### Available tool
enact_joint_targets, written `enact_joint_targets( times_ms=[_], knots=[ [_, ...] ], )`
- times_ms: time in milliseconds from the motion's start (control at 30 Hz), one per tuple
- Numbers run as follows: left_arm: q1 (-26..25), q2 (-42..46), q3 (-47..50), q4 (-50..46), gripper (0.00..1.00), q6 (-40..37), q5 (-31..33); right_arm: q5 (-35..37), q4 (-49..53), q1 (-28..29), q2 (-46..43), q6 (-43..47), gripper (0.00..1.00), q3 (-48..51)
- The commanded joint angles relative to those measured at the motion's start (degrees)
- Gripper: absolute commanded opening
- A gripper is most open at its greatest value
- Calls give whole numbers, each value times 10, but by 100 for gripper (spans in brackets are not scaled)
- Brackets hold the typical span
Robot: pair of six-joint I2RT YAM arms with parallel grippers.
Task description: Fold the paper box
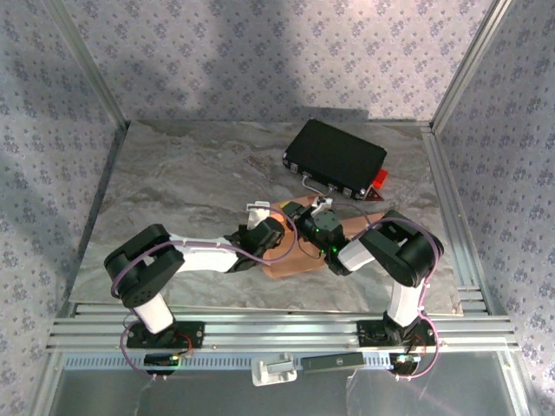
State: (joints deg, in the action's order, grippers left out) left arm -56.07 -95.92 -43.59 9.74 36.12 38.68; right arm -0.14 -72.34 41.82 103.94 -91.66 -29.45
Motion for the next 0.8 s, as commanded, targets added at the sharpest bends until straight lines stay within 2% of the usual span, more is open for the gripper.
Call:
enact_joint_targets(
  times_ms=[0,300,533,567,667,733,767],
  knots=[
    [-7,2,-49,-58,0,46,54,-23,29,25,12,-20,0,1],
    [-7,-31,-106,-179,0,126,108,15,36,46,20,-58,0,-2],
    [-7,-26,-100,-177,0,117,110,16,69,46,2,-66,0,4],
    [-7,-21,-98,-180,0,115,113,20,75,47,-8,-61,5,8],
    [-3,2,-93,-188,0,103,116,35,133,46,-75,-29,32,19],
    [1,24,-91,-194,0,92,110,45,232,45,-150,1,47,17],
    [5,33,-91,-201,0,89,108,53,287,45,-186,14,52,13]
  ],
)
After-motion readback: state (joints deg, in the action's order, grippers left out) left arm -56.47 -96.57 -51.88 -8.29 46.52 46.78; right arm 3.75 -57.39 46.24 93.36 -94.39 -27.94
